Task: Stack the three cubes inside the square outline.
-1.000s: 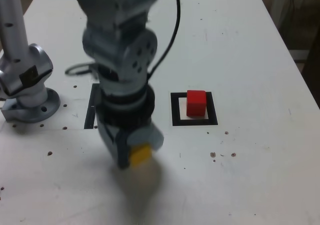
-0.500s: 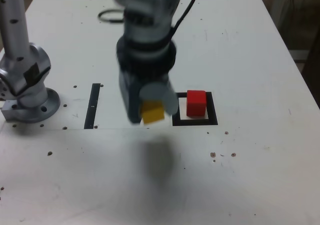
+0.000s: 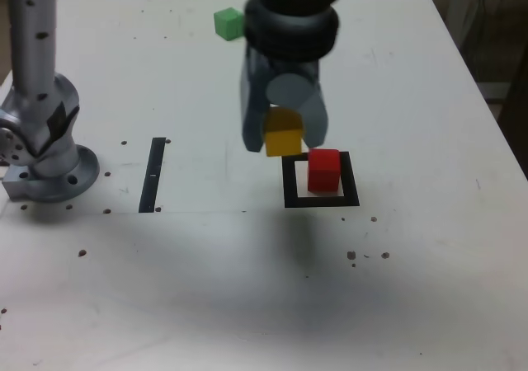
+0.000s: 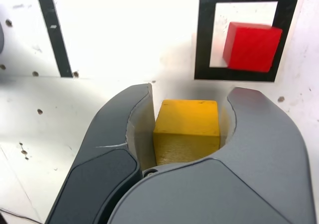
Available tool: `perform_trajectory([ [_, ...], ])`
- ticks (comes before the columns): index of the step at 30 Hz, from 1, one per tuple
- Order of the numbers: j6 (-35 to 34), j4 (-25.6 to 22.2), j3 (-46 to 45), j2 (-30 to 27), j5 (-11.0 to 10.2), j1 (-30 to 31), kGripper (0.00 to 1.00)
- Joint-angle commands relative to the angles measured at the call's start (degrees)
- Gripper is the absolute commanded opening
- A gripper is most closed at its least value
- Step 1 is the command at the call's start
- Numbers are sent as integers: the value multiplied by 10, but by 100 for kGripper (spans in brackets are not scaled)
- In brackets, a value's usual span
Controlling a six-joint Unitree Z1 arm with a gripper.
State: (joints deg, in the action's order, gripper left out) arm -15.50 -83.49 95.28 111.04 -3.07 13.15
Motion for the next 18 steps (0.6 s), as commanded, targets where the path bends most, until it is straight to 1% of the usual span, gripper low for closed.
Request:
perform_trajectory([
  [1, 17, -3, 15, 21, 3, -11, 15],
  [12, 76, -10, 82, 93, 8, -52, 17],
  [18, 99, -13, 95, 107, 14, -76, 18],
])
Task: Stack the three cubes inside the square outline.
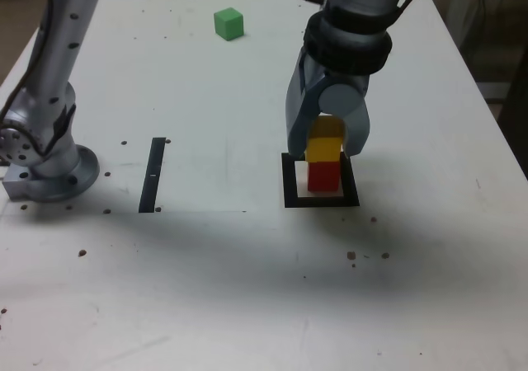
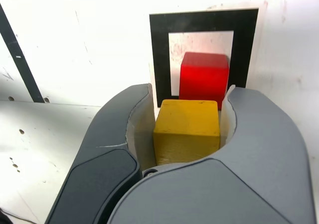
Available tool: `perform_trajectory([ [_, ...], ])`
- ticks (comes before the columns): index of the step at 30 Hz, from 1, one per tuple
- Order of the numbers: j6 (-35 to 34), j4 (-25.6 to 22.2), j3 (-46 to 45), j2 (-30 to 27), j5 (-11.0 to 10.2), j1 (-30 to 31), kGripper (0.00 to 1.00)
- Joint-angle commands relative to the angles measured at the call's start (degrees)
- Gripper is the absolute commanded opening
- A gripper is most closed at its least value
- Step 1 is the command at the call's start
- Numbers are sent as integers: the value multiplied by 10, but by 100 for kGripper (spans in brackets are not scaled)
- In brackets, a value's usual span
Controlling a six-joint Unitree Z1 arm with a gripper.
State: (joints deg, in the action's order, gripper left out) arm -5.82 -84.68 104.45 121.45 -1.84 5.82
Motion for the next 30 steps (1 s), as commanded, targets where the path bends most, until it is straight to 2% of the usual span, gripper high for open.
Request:
perform_trajectory([
  [1, 5, -1, 3, 3, 2, -5, 18],
  [15, 33, 4, -3, 21, 22, -21, 23],
  [30, 51, 9, 2, 25, 6, -28, 38],
])
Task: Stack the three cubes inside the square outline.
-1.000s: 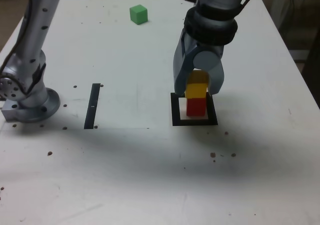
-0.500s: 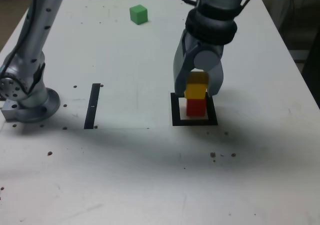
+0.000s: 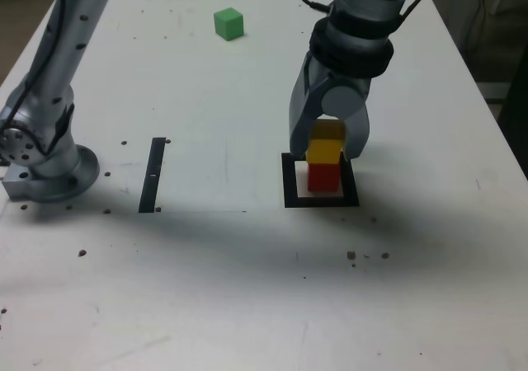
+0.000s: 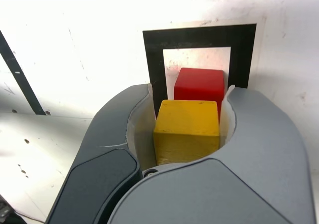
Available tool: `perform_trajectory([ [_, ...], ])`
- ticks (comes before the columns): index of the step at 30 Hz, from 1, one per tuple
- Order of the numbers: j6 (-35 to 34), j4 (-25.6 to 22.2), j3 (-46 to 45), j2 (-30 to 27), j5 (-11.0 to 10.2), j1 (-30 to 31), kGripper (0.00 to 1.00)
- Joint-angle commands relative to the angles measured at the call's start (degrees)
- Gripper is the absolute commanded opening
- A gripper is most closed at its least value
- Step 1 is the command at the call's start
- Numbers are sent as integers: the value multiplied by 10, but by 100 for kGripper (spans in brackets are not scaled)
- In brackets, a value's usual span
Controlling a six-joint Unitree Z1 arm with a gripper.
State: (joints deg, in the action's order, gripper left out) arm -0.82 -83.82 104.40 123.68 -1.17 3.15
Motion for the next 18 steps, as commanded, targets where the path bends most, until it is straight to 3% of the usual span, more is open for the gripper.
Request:
perform_trajectory([
  [1, 3, 1, 2, 3, -1, -3, 38],
  [18, 12, 11, -12, 8, 17, -17, 51],
])
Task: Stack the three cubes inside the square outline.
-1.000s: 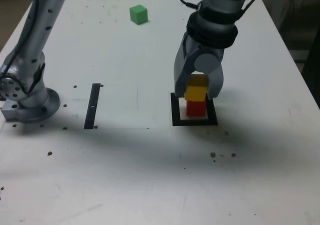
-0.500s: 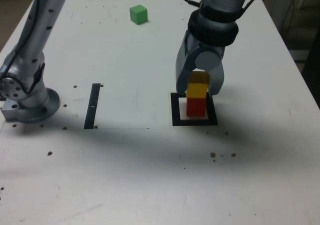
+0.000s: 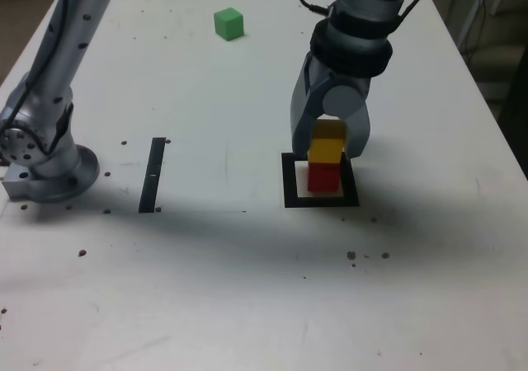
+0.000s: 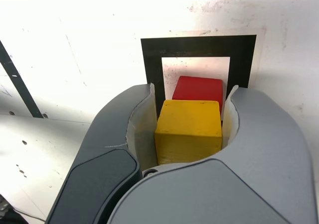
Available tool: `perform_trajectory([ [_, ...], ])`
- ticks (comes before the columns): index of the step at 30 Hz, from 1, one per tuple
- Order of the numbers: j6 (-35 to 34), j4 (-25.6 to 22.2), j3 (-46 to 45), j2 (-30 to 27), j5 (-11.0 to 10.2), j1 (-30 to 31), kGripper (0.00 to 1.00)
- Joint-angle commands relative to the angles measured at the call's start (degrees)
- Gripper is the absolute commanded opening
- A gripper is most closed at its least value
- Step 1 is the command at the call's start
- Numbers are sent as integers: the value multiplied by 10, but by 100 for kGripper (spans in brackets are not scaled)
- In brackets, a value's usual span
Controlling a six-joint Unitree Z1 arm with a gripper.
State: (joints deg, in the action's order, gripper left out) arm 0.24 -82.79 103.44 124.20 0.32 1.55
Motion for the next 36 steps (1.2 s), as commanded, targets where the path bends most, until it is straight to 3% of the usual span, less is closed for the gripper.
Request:
perform_trajectory([
  [1, 2, 1, -3, 3, 4, -1, 52],
  [11, 7, 16, -17, 4, 8, -1, 70],
  [17, 6, 20, -24, 6, 6, -1, 95],
  [19, 5, 18, -26, 4, 5, -1, 99],
  [29, 5, -6, -30, -53, -8, -1, 100],
  [36, 28, -42, -26, -130, -39, -34, 100],
])
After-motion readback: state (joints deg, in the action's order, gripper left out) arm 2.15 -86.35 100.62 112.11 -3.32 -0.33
